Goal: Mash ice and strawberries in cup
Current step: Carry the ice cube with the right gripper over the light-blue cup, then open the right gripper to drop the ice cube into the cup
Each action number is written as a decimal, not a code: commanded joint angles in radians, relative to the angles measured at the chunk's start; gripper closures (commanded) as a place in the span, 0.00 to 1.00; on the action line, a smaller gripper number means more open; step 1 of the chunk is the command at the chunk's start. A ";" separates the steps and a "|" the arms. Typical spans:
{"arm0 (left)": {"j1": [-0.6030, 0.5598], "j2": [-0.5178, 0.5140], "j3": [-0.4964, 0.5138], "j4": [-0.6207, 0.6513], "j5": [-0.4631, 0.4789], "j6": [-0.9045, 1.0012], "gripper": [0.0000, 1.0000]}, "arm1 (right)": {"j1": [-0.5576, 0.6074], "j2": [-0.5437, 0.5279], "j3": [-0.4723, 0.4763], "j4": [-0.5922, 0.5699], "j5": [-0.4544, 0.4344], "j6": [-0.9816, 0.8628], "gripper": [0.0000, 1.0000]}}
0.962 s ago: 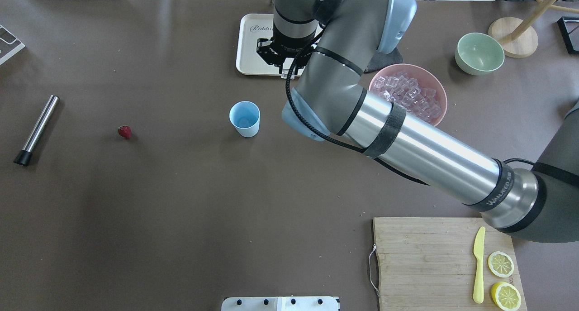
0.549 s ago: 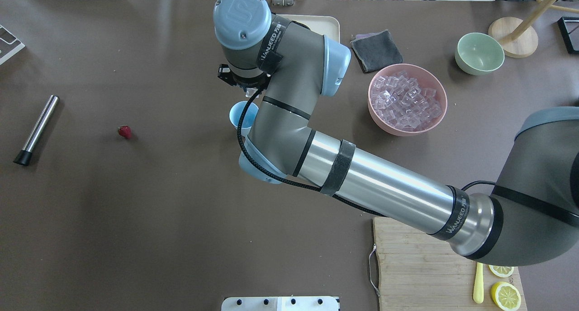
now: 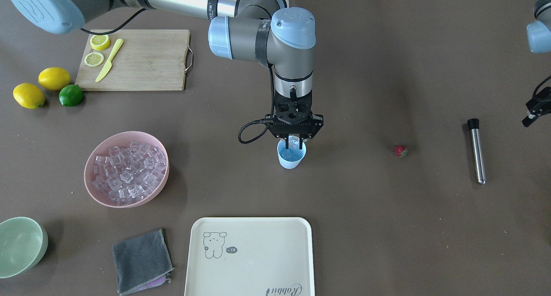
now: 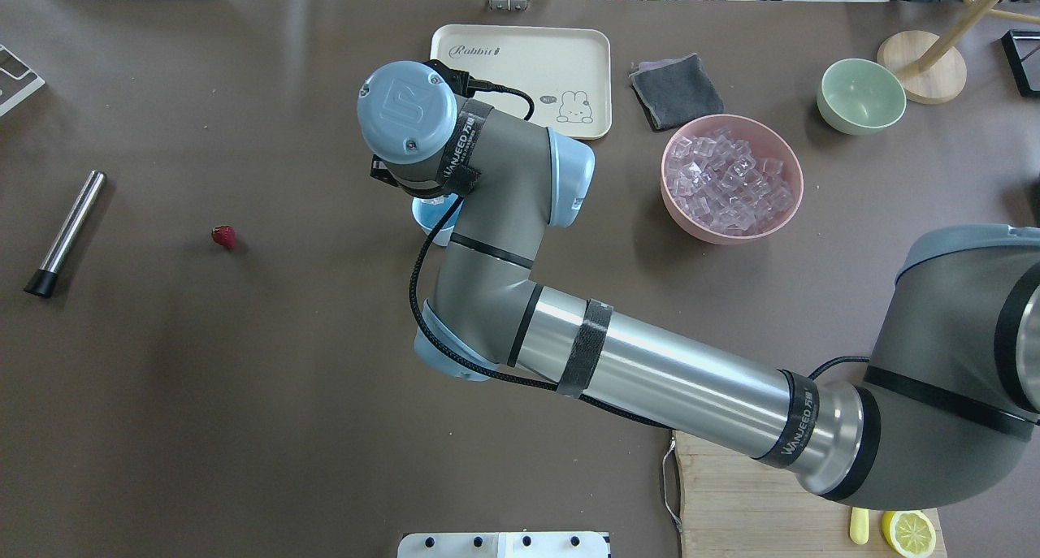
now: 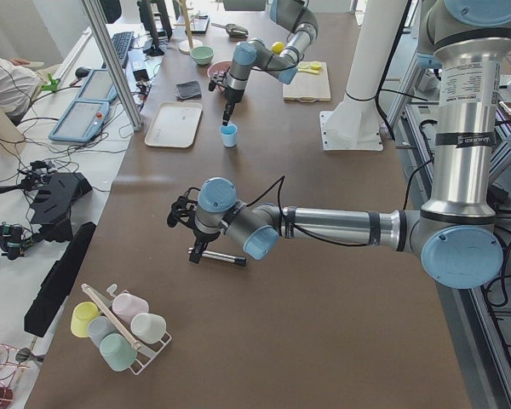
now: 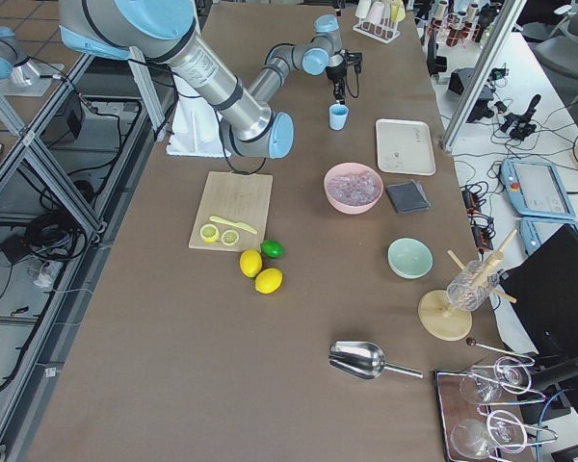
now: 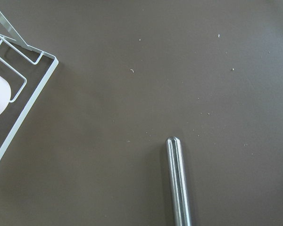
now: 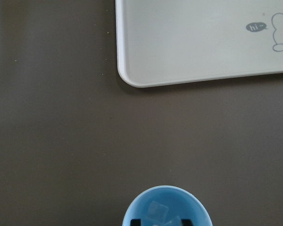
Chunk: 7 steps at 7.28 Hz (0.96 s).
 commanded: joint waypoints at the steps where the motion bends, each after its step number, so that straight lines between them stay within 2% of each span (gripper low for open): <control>1: 0.002 0.007 -0.004 -0.001 -0.004 0.002 0.03 | -0.005 -0.003 -0.023 0.012 -0.002 -0.008 1.00; 2: 0.002 0.008 -0.005 -0.001 -0.007 0.002 0.03 | -0.003 -0.003 -0.023 0.015 -0.004 -0.009 1.00; 3: 0.002 -0.001 -0.004 0.002 -0.007 0.000 0.03 | -0.003 -0.005 -0.023 0.015 -0.004 -0.009 0.94; 4: 0.002 -0.002 -0.002 0.000 -0.008 0.002 0.03 | -0.002 -0.006 -0.024 0.036 -0.004 -0.009 0.62; 5: 0.002 -0.002 -0.007 0.000 -0.008 0.002 0.03 | -0.002 -0.012 -0.029 0.056 -0.023 -0.009 0.15; 6: 0.002 -0.007 -0.010 0.003 -0.008 0.000 0.03 | 0.009 -0.012 -0.027 0.056 -0.024 -0.024 0.02; 7: 0.023 -0.043 -0.013 0.011 -0.008 -0.016 0.03 | 0.027 -0.015 -0.020 0.045 -0.007 -0.107 0.01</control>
